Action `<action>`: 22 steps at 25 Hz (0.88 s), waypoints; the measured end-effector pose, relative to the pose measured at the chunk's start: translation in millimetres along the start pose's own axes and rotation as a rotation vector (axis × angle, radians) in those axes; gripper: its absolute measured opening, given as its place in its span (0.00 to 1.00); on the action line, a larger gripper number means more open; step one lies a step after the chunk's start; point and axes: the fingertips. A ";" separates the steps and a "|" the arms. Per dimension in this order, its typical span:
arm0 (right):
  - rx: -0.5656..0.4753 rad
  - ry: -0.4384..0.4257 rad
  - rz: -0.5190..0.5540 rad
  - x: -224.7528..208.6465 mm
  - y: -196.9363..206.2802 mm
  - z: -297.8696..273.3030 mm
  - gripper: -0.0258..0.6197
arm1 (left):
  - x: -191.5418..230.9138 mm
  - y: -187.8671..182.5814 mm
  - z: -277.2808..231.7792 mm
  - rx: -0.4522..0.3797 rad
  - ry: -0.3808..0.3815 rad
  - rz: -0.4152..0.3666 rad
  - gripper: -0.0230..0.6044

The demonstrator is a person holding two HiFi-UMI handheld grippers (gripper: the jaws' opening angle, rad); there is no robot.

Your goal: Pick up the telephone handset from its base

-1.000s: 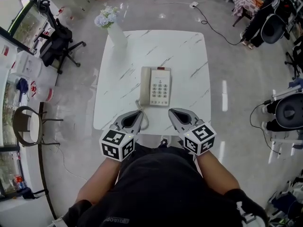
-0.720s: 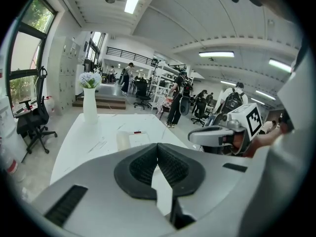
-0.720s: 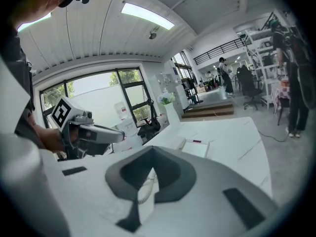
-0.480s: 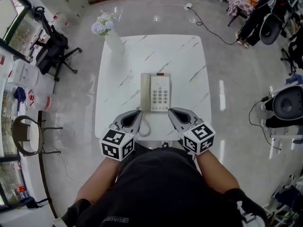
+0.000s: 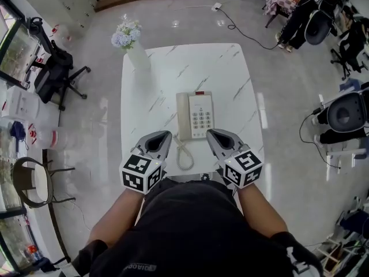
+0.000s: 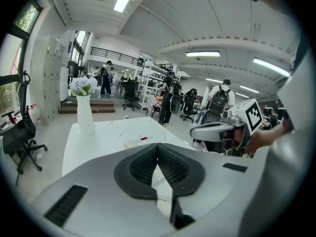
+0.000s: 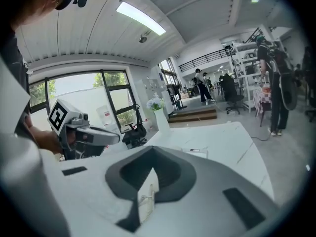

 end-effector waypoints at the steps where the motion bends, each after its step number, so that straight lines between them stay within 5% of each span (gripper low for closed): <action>1: -0.003 0.012 0.003 3.1 -1.2 -1.3 0.04 | 3.5 0.9 2.1 0.001 0.005 -0.008 0.04; 11: 0.000 0.125 0.035 20.7 3.8 -6.0 0.04 | 26.0 10.6 17.4 0.002 0.054 -0.034 0.04; 22: 0.008 0.147 0.067 29.2 -1.3 -8.2 0.04 | 30.9 10.2 26.4 -0.008 0.064 -0.033 0.04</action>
Point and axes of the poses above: the fingertips, and each gripper's own axes: z backward along the fingers, x to its left, y out of its underside, and after that the axes turned 2 degrees about -x, right-handed
